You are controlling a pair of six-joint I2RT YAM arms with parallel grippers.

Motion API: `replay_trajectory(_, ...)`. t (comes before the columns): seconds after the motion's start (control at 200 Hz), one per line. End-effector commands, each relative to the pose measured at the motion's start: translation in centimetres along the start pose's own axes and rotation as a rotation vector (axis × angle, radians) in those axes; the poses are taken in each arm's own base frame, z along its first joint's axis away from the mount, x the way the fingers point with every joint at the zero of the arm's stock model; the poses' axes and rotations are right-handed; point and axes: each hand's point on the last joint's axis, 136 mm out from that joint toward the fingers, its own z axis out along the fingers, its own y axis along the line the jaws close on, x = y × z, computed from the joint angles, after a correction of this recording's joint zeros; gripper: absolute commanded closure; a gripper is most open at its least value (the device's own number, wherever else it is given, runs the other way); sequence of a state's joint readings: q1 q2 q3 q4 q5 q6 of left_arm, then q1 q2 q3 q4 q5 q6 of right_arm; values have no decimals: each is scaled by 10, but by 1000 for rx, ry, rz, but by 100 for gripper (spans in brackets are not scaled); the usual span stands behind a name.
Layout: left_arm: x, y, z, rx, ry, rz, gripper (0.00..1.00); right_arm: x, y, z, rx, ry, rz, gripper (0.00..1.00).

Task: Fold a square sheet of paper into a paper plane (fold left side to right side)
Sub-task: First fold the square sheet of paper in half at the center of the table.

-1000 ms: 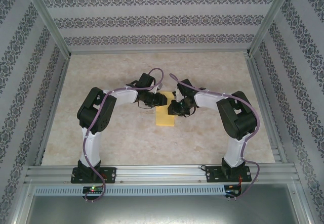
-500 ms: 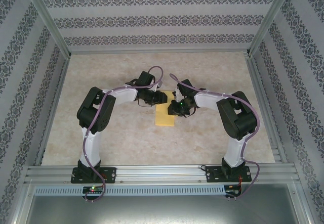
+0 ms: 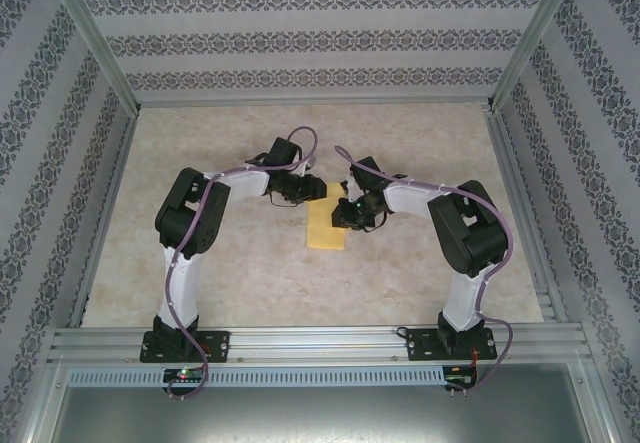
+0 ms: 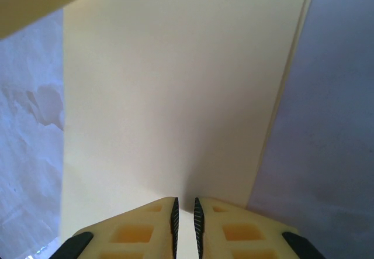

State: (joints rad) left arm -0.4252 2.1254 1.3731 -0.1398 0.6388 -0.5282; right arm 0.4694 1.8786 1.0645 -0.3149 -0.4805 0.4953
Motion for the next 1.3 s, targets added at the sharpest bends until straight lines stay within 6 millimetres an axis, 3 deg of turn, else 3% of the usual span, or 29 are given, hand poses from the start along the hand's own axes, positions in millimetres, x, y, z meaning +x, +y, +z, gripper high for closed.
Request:
replay_trajectory(0.0, 0, 12, 3, -16, -5, -16, 64, 24, -26, 12, 101, 86, 25, 81)
replay_trajectory(0.245, -10, 31, 8, -43, -17, -47, 65, 31, -34, 13, 134, 121, 20, 83)
replay_trajectory(0.684, -64, 48, 5, -54, -82, -83, 64, 38, -39, 15, 147, 140, 22, 85)
replay_trajectory(0.899, -75, 57, 7, -53, -85, -100, 64, 38, -39, 14, 144, 138, 20, 85)
replay_trajectory(1.014, -81, 49, -1, -40, -106, -81, 64, 38, -38, 14, 143, 136, 19, 85)
replay_trajectory(1.134, -84, 24, -26, 3, -164, -32, 64, 36, -38, 14, 143, 133, 20, 85)
replay_trajectory(1.299, -59, -3, -53, 51, -190, 6, 64, 35, -37, 15, 140, 132, 21, 84)
